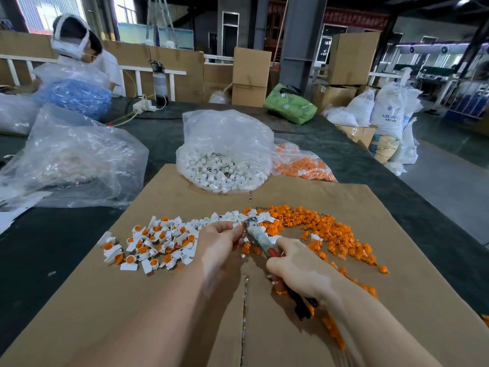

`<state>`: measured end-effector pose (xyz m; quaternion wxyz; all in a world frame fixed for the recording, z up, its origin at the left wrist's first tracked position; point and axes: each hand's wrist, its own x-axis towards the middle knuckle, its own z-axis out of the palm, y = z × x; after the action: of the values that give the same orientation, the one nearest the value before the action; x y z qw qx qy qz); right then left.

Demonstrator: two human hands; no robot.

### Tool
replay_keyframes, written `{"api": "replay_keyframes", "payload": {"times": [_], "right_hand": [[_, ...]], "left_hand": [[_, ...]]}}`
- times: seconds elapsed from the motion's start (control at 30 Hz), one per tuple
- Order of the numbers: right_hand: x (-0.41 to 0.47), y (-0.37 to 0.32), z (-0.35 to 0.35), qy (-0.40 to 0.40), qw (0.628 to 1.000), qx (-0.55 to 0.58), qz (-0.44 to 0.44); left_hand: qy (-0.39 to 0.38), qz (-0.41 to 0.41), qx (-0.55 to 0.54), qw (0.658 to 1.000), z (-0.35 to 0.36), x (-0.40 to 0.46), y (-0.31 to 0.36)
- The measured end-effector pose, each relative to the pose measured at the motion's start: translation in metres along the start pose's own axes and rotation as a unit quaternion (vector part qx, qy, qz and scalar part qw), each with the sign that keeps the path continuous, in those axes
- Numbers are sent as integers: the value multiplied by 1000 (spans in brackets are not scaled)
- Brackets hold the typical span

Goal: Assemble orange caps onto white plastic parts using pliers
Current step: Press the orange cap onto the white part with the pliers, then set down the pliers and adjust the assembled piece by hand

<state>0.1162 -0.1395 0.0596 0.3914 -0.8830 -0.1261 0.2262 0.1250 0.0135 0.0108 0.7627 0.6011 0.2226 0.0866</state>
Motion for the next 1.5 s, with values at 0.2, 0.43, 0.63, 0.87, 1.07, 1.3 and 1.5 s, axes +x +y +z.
{"api": "replay_keyframes", "payload": {"times": [0.2, 0.43, 0.63, 0.87, 1.07, 1.3, 1.5], "right_hand": [[2, 14, 1, 58, 998, 8, -18], [17, 49, -18, 283, 940, -191, 27], [27, 78, -27, 298, 891, -339, 54], [26, 64, -4, 320, 845, -427, -27], [27, 48, 47, 320, 864, -263, -288], [30, 50, 56, 342, 879, -190, -273], [26, 50, 56, 340, 880, -180, -279]], "left_hand": [[6, -36, -86, 996, 6, -5, -4], [13, 35, 64, 997, 0, -13, -15], [-13, 109, 261, 959, -3, -12, -27], [-38, 142, 305, 941, -5, -10, -32], [-54, 165, 308, 935, -5, -12, -30], [-94, 167, 330, 924, -15, -22, -33], [-68, 222, 375, 897, -10, -22, -39]]}}
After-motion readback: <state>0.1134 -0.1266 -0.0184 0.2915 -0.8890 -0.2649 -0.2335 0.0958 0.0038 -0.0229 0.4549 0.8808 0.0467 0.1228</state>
